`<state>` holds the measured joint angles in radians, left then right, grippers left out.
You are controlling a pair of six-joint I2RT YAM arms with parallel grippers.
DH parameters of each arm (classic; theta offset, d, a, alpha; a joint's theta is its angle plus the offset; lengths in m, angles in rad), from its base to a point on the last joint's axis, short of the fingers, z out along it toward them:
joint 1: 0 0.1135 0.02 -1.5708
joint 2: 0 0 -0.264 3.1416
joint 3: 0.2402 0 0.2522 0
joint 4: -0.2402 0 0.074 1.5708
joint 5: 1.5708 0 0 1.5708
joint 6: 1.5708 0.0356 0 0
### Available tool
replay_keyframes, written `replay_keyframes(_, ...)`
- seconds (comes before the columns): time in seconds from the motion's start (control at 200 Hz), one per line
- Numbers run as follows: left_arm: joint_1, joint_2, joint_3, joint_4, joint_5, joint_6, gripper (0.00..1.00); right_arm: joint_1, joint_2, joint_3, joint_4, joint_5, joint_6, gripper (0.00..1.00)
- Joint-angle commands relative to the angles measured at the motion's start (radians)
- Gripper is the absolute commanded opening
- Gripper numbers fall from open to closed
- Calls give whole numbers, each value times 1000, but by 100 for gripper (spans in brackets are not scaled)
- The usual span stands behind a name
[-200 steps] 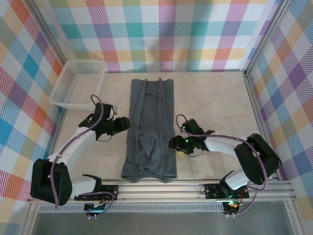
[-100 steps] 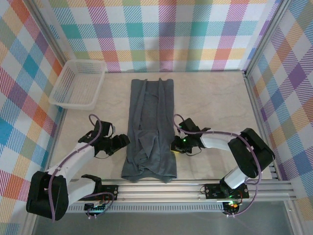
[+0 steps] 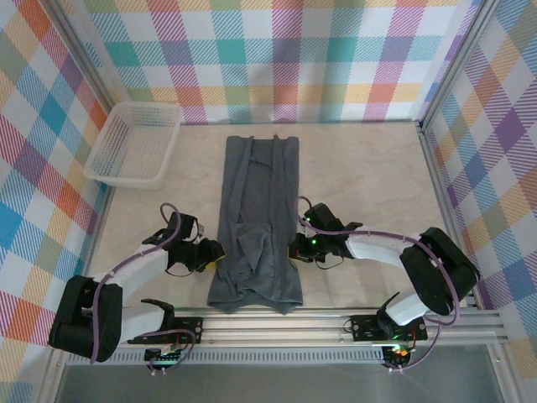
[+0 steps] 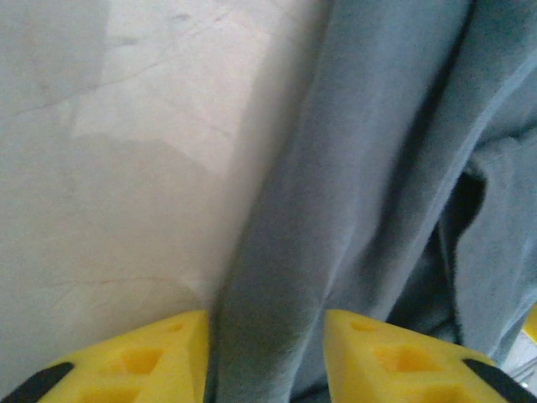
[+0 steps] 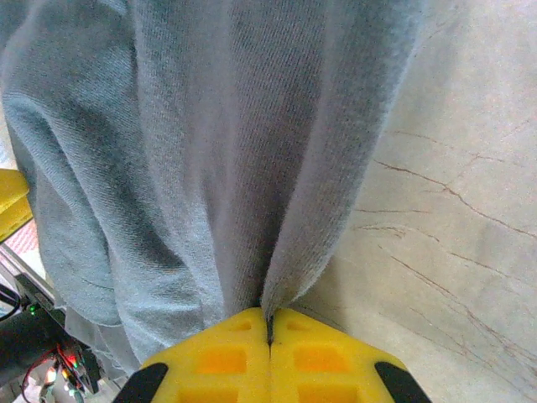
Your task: Fold the inside-out t-shirt
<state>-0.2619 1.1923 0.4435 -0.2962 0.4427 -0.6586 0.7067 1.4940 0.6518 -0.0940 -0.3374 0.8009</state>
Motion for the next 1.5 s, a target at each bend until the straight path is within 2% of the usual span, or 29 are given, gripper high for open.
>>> replay_keyframes(0.0,-28,18,0,64,37,-16,38,0,-5,0,5,6,0,1)
replay_keyframes(0.065,-40,21,-3,74,45,-26,36,0,-2,-3,9,6,4,1)
replay_keyframes(0.125,-49,20,-9,89,54,-39,29,-1,1,-1,11,6,8,1)
replay_keyframes(0.155,-51,22,-13,102,64,-46,22,0,2,2,11,5,9,0)
replay_keyframes(0.215,-55,26,-17,115,82,-61,0,-1,2,10,5,6,16,0)
replay_keyframes(0.43,-85,-45,-17,-23,45,-49,0,-17,-145,-44,-54,105,34,0)
replay_keyframes(0.6,-211,-163,-74,-99,-22,-114,0,-21,-308,-214,-95,90,58,0)
replay_keyframes(0.66,-231,-234,-103,-117,-39,-154,0,-21,-376,-248,-133,77,53,0)
replay_keyframes(0.77,-234,-351,-76,-199,-80,-172,0,-24,-489,-209,-255,98,8,0)
replay_keyframes(0.86,-234,-350,5,-234,-116,-147,0,-26,-512,-139,-303,131,-16,0)
replay_keyframes(0.98,-233,-246,137,-232,-144,-91,0,-66,-465,-38,-307,156,-47,0)
replay_keyframes(1.12,-200,-152,285,-182,-222,-29,0,-169,-362,110,-228,118,-128,0)
replay_keyframes(1.305,-110,84,531,-89,-226,72,0,-286,-117,383,-176,36,-239,0)
replay_keyframes(1.495,-35,324,729,-38,-258,152,0,-341,150,633,-148,-32,-295,0)
